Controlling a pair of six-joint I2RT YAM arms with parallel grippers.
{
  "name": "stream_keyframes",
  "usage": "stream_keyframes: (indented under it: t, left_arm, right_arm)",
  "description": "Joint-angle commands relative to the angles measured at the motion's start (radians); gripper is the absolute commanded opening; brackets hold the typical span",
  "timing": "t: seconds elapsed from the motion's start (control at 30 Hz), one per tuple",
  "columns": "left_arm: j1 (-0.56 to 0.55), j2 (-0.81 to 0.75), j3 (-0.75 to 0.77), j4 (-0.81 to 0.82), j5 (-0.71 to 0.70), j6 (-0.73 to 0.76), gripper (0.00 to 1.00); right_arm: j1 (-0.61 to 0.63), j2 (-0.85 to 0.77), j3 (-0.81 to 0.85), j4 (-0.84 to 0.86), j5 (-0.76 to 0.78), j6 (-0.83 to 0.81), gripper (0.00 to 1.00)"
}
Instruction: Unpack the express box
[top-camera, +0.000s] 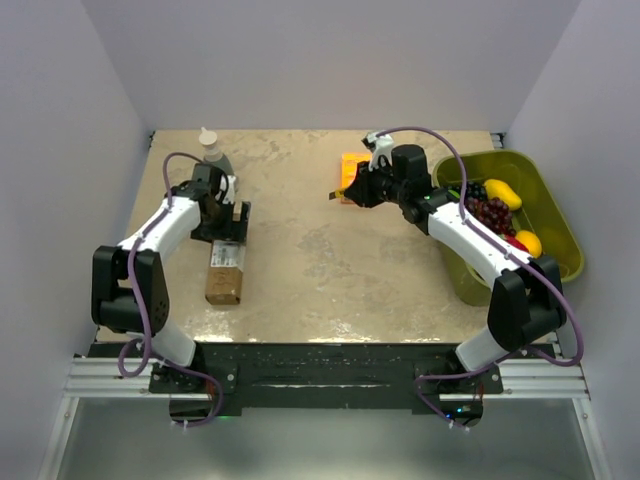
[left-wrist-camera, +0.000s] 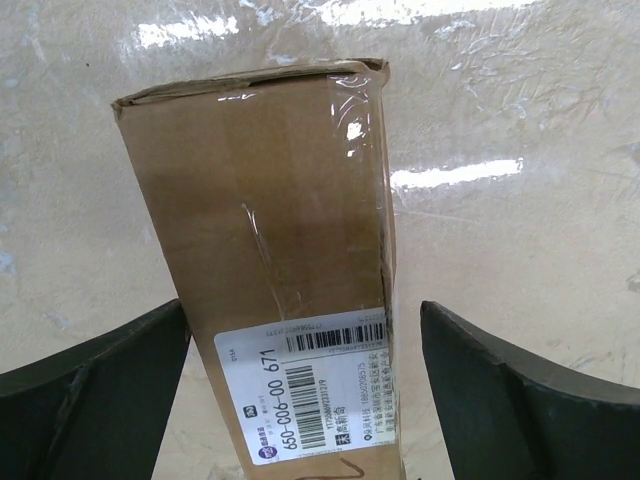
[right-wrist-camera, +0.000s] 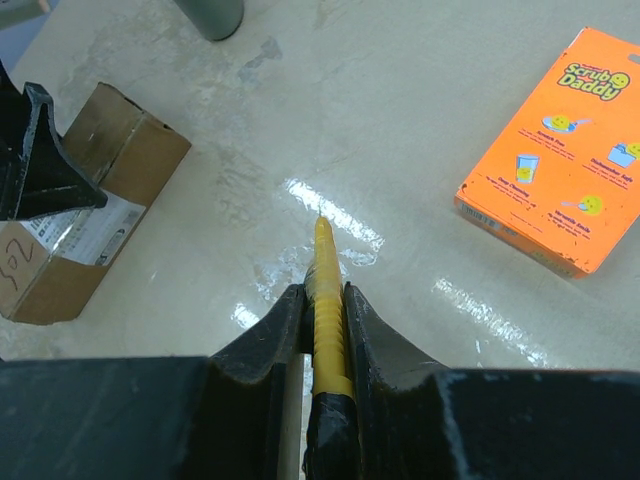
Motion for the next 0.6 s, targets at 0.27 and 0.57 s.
stream_keyframes:
  t: [0.27,0.57]
  left_arm:
    - [0.004,0.088,0.021,-0.007,-0.031,0.023,0.72]
    - [0.092,0.022,-0.07,0.519,0.838,-0.262,0.47]
  right_arm:
    - [-0.003,-0.018,0.058,-0.005,-0.01,-0.064,0.0]
    - [-0.016,-0.034,0.148,-0.142,0.028,-0.161,0.0]
